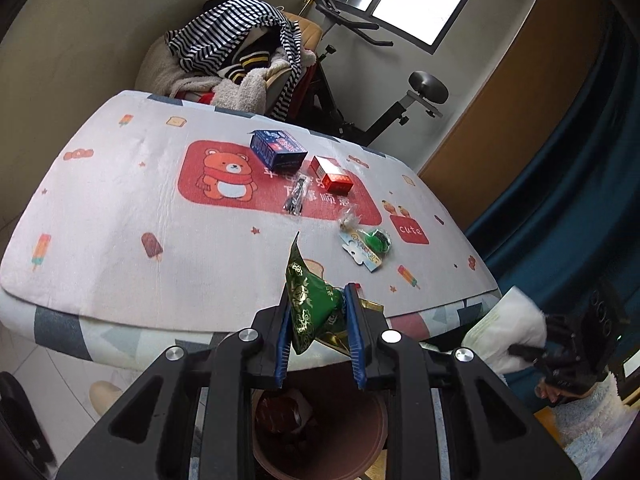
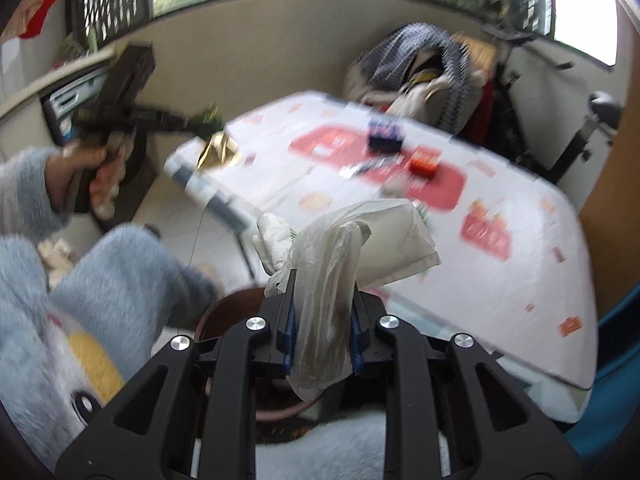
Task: Collect trash
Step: 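Carry the wrapper and tissue over the brown bin and open both grippers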
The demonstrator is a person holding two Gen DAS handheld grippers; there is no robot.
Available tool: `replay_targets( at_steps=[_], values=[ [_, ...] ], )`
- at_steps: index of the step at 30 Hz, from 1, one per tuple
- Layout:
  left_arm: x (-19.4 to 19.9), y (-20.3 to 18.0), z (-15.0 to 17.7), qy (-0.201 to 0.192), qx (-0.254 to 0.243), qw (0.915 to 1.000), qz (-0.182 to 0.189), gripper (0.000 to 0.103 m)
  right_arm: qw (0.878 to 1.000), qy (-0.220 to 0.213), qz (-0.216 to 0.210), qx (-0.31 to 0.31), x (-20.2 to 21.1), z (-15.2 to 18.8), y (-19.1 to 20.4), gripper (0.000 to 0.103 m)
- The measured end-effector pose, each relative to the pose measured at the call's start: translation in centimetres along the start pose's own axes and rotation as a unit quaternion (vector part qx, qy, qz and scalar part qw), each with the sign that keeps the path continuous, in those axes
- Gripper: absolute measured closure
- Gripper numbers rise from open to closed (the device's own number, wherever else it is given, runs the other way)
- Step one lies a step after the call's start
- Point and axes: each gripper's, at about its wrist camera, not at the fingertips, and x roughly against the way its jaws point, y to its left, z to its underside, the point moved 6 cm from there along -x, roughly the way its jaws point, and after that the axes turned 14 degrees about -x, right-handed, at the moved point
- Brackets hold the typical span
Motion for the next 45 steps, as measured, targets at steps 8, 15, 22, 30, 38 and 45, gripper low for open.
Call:
replay_targets(
  at_steps=[8,15,22,30,38,45],
  values=[
    [0.2,-0.3,1.3,0.005,-0.002,1.0000,0.002,0.079,0.995,0.100,0.009,0.006,-7.6,3.9,2.5,0.079],
    [0.4,-0.2,2.1,0.006,-0.001,1.0000,0.000,0.079,0.990,0.133,-0.036,-0.022,-11.6,5.2,3.4,0.072],
    [0.5,-0.6,2.3,-0.004,0.002,1.0000,0.006,0.079,0.991,0.103,-0.061,-0.054,-12.5,5.3,3.1,0.045],
    [-0.1,-1.8,3.8,-0.016,-0.004,0.9998,0.015,0.079,0.999,0.039,-0.013,0.035,-10.7,3.4,1.9,0.011],
    [-2.3,-2.2,6.8,-0.002,-0.007,0.9998,0.018,0.079,0.998,-0.013,0.030,0.049,-9.4,3.3,-0.7,0.006],
    [-4.7,-2.6,10.6,0.002,-0.005,0.9993,0.036,0.078,0.996,-0.045,0.072,0.010,-9.2,2.8,-1.8,0.006]
  ],
)
